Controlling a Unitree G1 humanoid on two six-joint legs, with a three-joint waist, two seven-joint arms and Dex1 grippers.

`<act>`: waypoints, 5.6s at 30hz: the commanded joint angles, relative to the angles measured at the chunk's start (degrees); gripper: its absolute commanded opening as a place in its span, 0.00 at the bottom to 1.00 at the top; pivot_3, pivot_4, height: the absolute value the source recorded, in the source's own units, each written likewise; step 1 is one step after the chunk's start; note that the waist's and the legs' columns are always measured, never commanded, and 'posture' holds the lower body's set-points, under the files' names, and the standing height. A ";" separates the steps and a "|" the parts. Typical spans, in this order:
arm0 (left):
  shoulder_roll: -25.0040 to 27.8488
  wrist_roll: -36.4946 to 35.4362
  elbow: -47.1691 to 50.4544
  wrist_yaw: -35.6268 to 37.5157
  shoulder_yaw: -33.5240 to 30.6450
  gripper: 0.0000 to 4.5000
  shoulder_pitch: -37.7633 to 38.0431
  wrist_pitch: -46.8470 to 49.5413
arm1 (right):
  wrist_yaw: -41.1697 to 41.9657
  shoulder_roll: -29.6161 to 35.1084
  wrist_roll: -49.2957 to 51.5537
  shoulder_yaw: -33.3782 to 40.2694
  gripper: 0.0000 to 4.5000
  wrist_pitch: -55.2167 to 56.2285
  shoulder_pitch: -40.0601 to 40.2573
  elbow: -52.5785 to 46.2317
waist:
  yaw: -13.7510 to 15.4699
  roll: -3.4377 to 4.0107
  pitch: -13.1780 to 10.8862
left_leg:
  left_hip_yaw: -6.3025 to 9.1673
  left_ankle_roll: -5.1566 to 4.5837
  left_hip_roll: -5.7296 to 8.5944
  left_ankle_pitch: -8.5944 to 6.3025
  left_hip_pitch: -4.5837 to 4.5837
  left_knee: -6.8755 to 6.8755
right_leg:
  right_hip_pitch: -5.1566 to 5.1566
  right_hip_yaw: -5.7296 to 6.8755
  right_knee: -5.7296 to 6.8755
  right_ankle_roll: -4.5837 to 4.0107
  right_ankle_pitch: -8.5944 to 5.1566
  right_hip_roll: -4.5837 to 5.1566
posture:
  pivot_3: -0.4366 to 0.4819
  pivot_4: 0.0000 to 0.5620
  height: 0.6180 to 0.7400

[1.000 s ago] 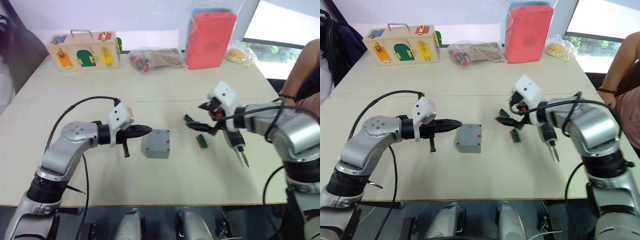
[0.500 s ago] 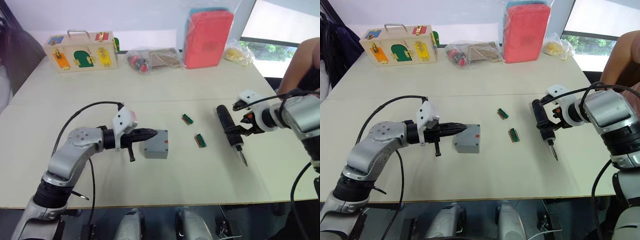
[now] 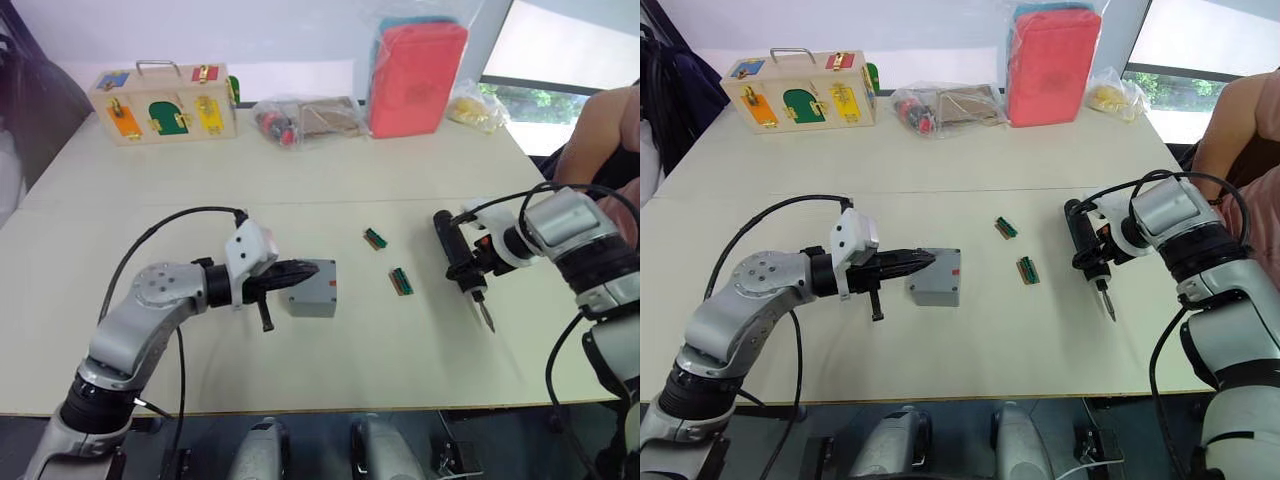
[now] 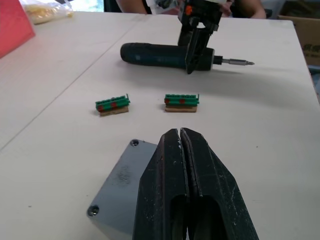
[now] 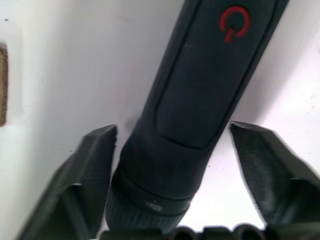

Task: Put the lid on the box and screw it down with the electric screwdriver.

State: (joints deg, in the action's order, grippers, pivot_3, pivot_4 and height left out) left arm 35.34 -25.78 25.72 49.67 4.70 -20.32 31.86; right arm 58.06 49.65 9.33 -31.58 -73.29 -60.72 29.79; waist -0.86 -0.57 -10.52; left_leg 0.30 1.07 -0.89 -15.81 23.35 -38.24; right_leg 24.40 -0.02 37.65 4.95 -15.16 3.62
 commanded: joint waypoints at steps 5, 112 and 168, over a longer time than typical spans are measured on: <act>1.38 -0.71 0.23 0.66 -1.68 0.00 -1.08 -0.59 | 0.52 -0.99 -0.91 3.25 0.39 0.55 -1.25 -0.88 | -0.12 0.00 0.00 | 0.00 0.00 -0.01 0.00 -0.01 0.00 | 0.00 0.00 0.00 0.00 0.00 -0.02 | 0.48 0.27 0.92; -5.38 14.06 -26.82 10.21 9.13 0.00 -6.19 -14.37 | -31.19 -37.73 6.11 20.83 0.39 45.36 43.32 -39.84 | 0.06 -0.04 1.97 | 0.15 -0.20 -0.04 -0.13 -1.54 0.41 | -1.49 0.03 -0.30 -0.14 -0.16 -0.06 | 0.48 0.27 0.92; 0.45 1.73 -11.12 14.37 -0.03 0.00 -9.59 -5.13 | -37.05 -4.40 34.92 45.20 0.39 -17.11 9.41 -39.94 | -0.09 0.30 0.21 | 0.15 -0.12 -0.10 -0.08 -0.67 1.12 | -0.49 0.03 -0.68 -0.27 -0.24 0.15 | 0.48 0.27 0.92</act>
State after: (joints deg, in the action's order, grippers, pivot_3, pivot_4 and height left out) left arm 33.99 -20.94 10.26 63.36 8.02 -29.07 25.46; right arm 18.85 42.19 42.97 15.61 -84.02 -48.04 -11.90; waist -0.95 -0.27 -10.31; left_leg 0.43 0.95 -0.96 -15.89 22.79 -37.12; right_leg 24.03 -0.02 37.00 4.70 -15.39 3.75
